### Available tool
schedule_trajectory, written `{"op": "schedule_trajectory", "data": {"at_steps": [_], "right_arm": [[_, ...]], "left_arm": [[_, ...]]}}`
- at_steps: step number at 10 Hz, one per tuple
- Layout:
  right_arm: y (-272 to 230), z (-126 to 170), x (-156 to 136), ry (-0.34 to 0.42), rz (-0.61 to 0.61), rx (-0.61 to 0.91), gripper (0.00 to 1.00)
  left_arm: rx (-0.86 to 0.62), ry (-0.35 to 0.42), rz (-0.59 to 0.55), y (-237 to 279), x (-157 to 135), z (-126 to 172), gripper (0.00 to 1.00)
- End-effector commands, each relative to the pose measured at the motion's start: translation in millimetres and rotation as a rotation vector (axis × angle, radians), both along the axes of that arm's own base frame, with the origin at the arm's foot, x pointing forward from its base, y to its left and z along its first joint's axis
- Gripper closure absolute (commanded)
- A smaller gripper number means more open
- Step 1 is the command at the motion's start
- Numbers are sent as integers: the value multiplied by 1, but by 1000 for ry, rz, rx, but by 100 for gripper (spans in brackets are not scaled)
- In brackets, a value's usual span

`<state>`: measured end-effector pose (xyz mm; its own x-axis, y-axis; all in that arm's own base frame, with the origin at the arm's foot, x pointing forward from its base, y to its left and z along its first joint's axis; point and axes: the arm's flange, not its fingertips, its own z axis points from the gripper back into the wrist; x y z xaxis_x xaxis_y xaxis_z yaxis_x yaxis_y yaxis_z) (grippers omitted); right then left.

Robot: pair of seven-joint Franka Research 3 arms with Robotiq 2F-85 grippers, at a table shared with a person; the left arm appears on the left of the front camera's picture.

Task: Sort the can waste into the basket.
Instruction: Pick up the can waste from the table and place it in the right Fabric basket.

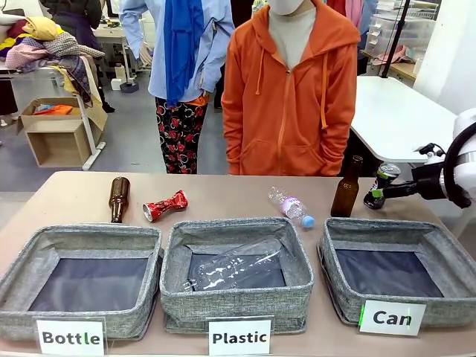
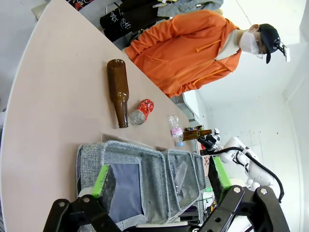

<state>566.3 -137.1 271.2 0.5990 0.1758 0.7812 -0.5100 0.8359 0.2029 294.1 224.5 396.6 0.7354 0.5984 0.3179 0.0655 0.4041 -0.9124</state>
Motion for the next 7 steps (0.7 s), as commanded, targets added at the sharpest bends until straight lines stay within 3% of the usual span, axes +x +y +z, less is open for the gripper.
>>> {"op": "schedule_trajectory", "data": {"at_steps": [1, 4, 5, 6, 7], "right_arm": [[1, 2, 3, -89, 8, 45, 0], [3, 3, 2, -116, 54, 100, 2], [3, 3, 1, -109, 56, 98, 58], [3, 2, 1, -107, 56, 99, 60], [3, 2, 1, -110, 56, 103, 100]], "left_arm": [[0, -34, -1, 1, 1, -1, 0], [0, -34, -1, 1, 1, -1, 0], [0, -34, -1, 1, 1, -1, 0], [0, -34, -1, 1, 1, -1, 0], [0, -34, -1, 1, 1, -1, 0]]}}
